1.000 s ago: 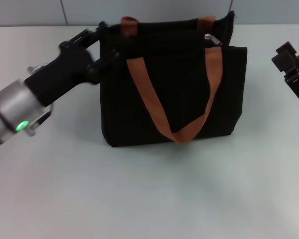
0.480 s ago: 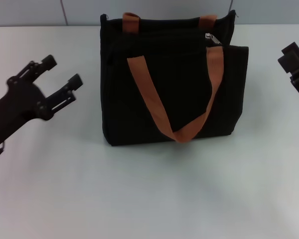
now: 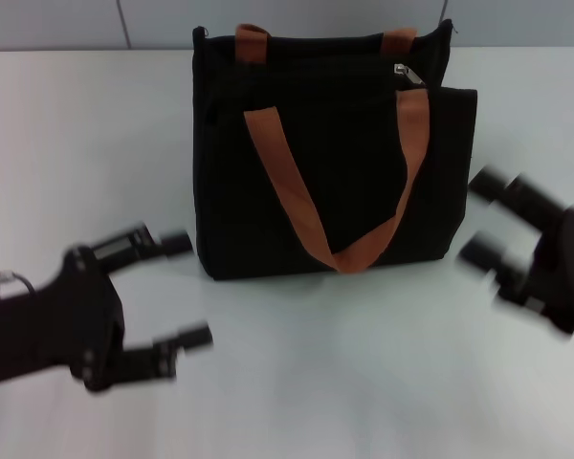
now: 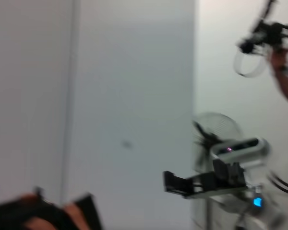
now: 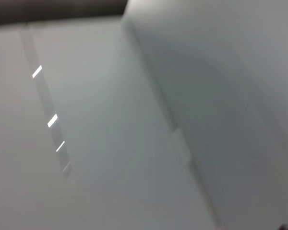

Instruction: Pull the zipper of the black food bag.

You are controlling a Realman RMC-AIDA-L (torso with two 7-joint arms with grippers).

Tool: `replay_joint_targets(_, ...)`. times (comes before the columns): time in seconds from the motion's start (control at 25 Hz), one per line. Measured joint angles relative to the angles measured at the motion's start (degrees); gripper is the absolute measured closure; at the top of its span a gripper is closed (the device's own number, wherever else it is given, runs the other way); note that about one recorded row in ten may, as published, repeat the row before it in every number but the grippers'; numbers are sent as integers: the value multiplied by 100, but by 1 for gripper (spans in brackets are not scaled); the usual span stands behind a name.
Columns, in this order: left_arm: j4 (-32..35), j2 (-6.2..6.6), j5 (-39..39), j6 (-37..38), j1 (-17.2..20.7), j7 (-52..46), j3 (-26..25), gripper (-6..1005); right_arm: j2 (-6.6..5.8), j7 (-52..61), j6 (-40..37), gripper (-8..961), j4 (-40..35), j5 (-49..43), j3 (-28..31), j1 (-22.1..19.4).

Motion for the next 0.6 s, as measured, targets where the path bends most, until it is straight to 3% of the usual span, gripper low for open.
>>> replay_joint_targets(0.12, 53, 18, 539, 34, -80, -10, -5, 170, 19, -1296, 126, 127, 29, -427, -372, 26)
replay_joint_targets(0.24, 63, 26, 769, -73, -121, -47, -35, 170, 28, -1606, 234, 128, 99, -455, -568, 48)
replay_joint_targets(0.6, 59, -72, 1126, -462, -170, -73, 11, 169, 17, -1523, 1114, 128, 171, -471, -1036, 235)
